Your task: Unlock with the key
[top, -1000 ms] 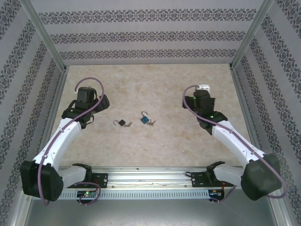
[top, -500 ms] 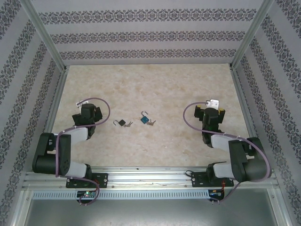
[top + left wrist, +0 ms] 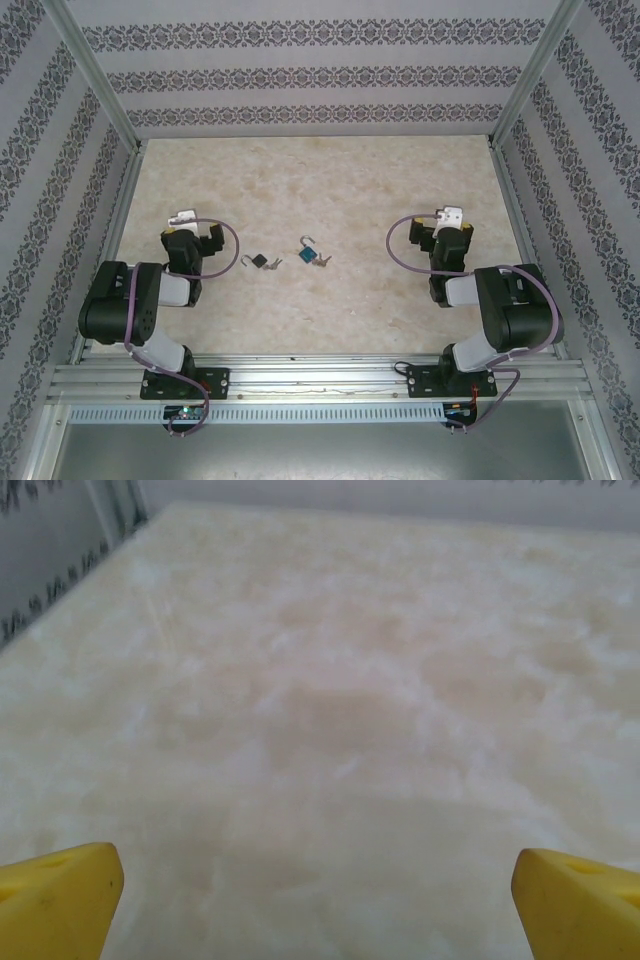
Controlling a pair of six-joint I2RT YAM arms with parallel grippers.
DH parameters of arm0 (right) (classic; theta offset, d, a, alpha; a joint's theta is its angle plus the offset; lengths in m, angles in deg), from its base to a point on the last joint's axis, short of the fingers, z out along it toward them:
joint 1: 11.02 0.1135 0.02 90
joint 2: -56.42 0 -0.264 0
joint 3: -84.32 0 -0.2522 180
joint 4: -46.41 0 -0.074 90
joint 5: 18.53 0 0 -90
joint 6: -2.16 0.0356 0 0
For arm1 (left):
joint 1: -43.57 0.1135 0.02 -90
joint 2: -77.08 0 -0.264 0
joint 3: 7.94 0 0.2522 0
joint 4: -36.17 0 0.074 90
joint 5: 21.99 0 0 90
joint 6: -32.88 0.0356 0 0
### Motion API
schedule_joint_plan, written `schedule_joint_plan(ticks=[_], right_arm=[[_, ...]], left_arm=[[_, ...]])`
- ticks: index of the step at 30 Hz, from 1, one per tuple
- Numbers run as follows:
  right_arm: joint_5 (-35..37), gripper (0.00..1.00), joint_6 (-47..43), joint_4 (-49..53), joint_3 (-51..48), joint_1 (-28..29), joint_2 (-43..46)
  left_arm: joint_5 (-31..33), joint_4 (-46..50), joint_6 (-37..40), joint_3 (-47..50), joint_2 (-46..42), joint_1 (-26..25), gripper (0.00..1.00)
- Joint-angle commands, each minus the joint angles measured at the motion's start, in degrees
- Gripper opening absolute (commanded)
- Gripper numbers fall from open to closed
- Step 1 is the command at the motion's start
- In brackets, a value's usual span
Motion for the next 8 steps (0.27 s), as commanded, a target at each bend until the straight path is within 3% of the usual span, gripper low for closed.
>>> schedule_joint_plan(ticks=[1, 3, 5, 8], right_arm=[[1.26, 0.98, -1.04, -3.18, 0.55, 0.52, -0.44], [0.01, 0.98, -0.91, -2.12, 1.09, 0.21, -0.67], [-4.52, 0.98, 0.37, 0.37, 1.07, -2.02, -0.02], [-2.66, 0.98, -0.14, -1.39, 1.07, -1.19, -0.21]], left_arm=[[-0.46, 2.80, 1.59, -1.43, -1.19, -0.77, 0.99], [-0.01, -3.97, 2.53, -0.24, 0.97, -0.78, 0.99], [-0.08, 0.97, 1.88, -1.27, -0.47, -0.78, 0.99], [0.25, -1.29, 2.34, -0.72, 0.02, -0.93, 0.99]])
